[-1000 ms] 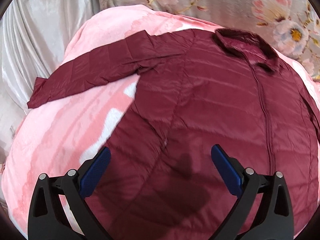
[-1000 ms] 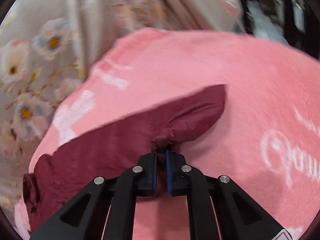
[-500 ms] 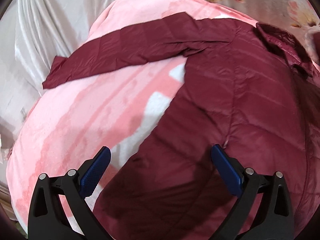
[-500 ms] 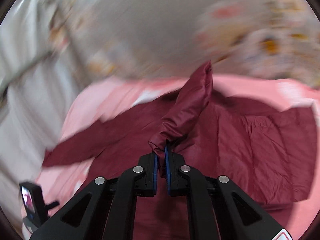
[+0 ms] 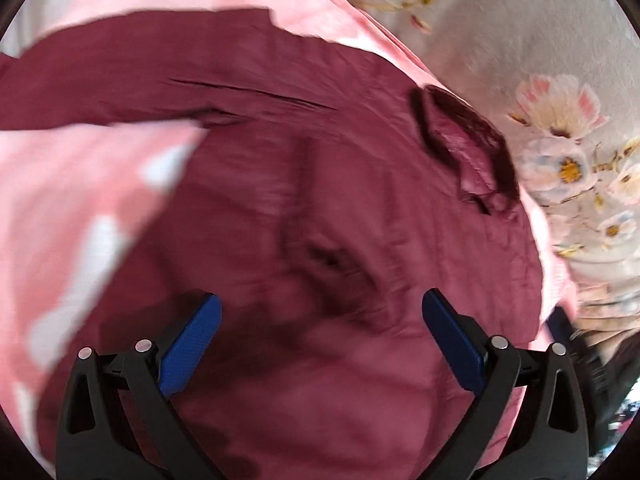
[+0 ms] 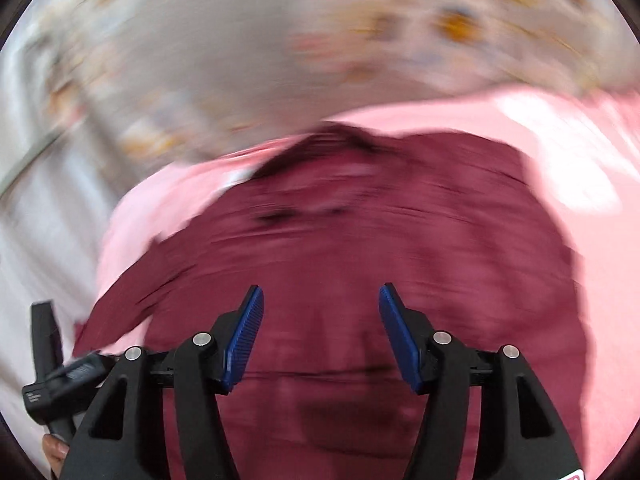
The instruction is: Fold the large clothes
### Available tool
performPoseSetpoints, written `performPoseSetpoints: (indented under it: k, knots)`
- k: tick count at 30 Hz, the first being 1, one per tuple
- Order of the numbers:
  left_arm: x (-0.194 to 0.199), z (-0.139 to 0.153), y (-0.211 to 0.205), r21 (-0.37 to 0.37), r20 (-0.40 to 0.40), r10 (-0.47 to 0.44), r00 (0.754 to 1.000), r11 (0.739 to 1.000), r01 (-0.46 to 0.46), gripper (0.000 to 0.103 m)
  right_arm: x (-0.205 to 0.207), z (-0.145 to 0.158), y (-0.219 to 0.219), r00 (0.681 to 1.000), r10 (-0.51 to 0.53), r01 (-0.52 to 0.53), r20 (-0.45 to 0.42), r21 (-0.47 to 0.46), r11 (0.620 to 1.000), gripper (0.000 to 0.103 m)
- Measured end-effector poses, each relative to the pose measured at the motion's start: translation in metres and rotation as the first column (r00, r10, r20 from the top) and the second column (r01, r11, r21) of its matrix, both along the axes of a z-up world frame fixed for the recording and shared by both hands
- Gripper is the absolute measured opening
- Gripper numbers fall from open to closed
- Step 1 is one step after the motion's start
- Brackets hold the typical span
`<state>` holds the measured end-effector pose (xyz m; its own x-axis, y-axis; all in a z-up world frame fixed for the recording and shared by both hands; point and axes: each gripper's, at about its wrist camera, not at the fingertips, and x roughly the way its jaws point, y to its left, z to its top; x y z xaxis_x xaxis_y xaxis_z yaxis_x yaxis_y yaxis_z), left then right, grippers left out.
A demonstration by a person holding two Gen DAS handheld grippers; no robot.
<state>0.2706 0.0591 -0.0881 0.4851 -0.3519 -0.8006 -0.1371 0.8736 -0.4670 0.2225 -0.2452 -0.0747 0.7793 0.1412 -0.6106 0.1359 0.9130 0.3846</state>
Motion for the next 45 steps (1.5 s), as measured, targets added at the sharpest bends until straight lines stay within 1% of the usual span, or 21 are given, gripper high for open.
performPoseSetpoints:
  k: [2, 3, 4, 5, 7, 10, 13, 15, 16, 18, 20, 23, 26, 28, 29, 31, 32, 34, 37, 41, 45]
  knots:
    - [0.013, -0.008, -0.015, -0.017, -0.005, -0.024, 1.0, 1.0, 0.024, 0.097, -0.007, -0.016, -0.042, 0.991, -0.123, 0.125, -0.042, 0.041, 0.991, 0.059]
    - [0.018, -0.011, -0.019, -0.01, -0.007, -0.028, 1.0, 1.0, 0.028, 0.089, -0.01, -0.026, -0.059, 0.986, -0.158, 0.161, -0.056, 0.065, 0.985, 0.059]
    - [0.021, -0.013, -0.022, 0.007, -0.005, -0.028, 1.0, 1.0, 0.028, 0.069, -0.012, -0.034, -0.075, 0.978, -0.196, 0.202, -0.079, 0.093, 0.975, 0.059]
    - [0.022, -0.012, -0.026, 0.022, -0.003, -0.029, 1.0, 0.999, 0.029, 0.056, -0.012, -0.042, -0.089, 0.969, -0.223, 0.235, -0.102, 0.124, 0.964, 0.06]
    - [0.028, -0.013, -0.025, 0.035, -0.003, -0.039, 0.999, 0.999, 0.039, 0.017, -0.01, -0.057, -0.116, 0.956, -0.259, 0.283, -0.134, 0.211, 0.936, 0.058]
    - [0.033, -0.006, -0.016, 0.041, 0.018, -0.039, 0.999, 0.998, 0.038, 0.007, -0.001, -0.073, -0.138, 0.946, -0.291, 0.32, -0.144, 0.272, 0.907, 0.049]
    - [0.035, 0.006, -0.008, 0.078, 0.062, -0.033, 0.998, 0.997, 0.028, 0.006, 0.015, -0.078, -0.15, 0.943, -0.299, 0.33, -0.144, 0.305, 0.893, 0.011]
    - [0.035, 0.009, -0.006, 0.096, 0.074, -0.041, 0.996, 0.995, 0.034, 0.005, 0.009, -0.07, -0.155, 0.946, -0.31, 0.321, -0.091, 0.363, 0.875, 0.003]
    - [0.035, 0.006, -0.007, 0.118, 0.07, -0.048, 0.996, 0.992, 0.04, 0.005, 0.003, -0.062, -0.154, 0.948, -0.314, 0.313, -0.055, 0.348, 0.884, 0.002]
    - [0.036, -0.007, -0.01, 0.14, 0.04, -0.06, 0.997, 0.989, 0.054, 0.005, -0.002, -0.051, -0.142, 0.942, -0.334, 0.333, -0.029, 0.215, 0.918, 0.001]
    - [0.036, -0.021, -0.013, 0.146, 0.016, -0.064, 0.998, 0.987, 0.061, 0.005, 0.002, -0.062, -0.135, 0.932, -0.352, 0.36, -0.09, 0.097, 0.928, 0.001]
    - [0.03, -0.024, -0.02, 0.2, 0.051, -0.073, 0.996, 0.978, 0.062, 0.005, 0.005, -0.088, -0.137, 0.927, -0.351, 0.363, -0.135, 0.079, 0.928, 0.0]
    - [0.032, -0.023, -0.022, 0.223, 0.061, -0.08, 0.995, 0.973, 0.065, 0.005, 0.008, -0.084, -0.132, 0.925, -0.347, 0.356, -0.156, 0.034, 0.934, 0.0]
    - [0.031, -0.015, -0.018, 0.223, 0.072, -0.074, 0.995, 0.973, 0.056, 0.009, -0.001, -0.072, -0.126, 0.914, -0.374, 0.379, -0.159, 0.003, 0.925, 0.007]
    - [0.028, -0.008, -0.014, 0.227, 0.086, -0.068, 0.994, 0.973, 0.047, 0.012, -0.007, -0.066, -0.125, 0.909, -0.39, 0.393, -0.147, -0.007, 0.919, 0.012]
    - [0.019, 0.011, -0.006, 0.264, 0.127, -0.042, 0.991, 0.965, 0.007, 0.036, -0.015, -0.044, -0.115, 0.898, -0.429, 0.423, -0.1, -0.077, 0.903, 0.013]
    - [0.014, 0.022, -0.004, 0.273, 0.155, -0.027, 0.987, 0.962, -0.017, 0.041, -0.017, -0.033, -0.107, 0.901, -0.429, 0.42, -0.071, -0.112, 0.901, 0.013]
    - [0.008, 0.043, -0.004, 0.255, 0.211, -0.017, 0.977, 0.966, -0.038, 0.046, -0.013, -0.015, -0.081, 0.936, -0.35, 0.342, -0.031, -0.145, 0.928, 0.013]
    - [0.01, 0.055, -0.028, 0.237, 0.233, -0.073, 0.97, 0.971, 0.016, 0.046, 0.008, -0.004, -0.027, 0.984, -0.177, 0.171, -0.017, -0.182, 0.968, 0.013]
    - [0.024, 0.02, -0.074, 0.299, 0.164, -0.162, 0.973, 0.948, 0.107, 0.045, 0.04, -0.02, 0.038, 0.997, 0.009, -0.025, -0.074, -0.226, 0.974, 0.012]
    - [0.022, -0.018, -0.086, 0.293, 0.092, -0.171, 0.981, 0.946, 0.137, 0.045, 0.051, -0.053, 0.064, 0.985, 0.054, -0.094, -0.161, -0.25, 0.964, 0.011]
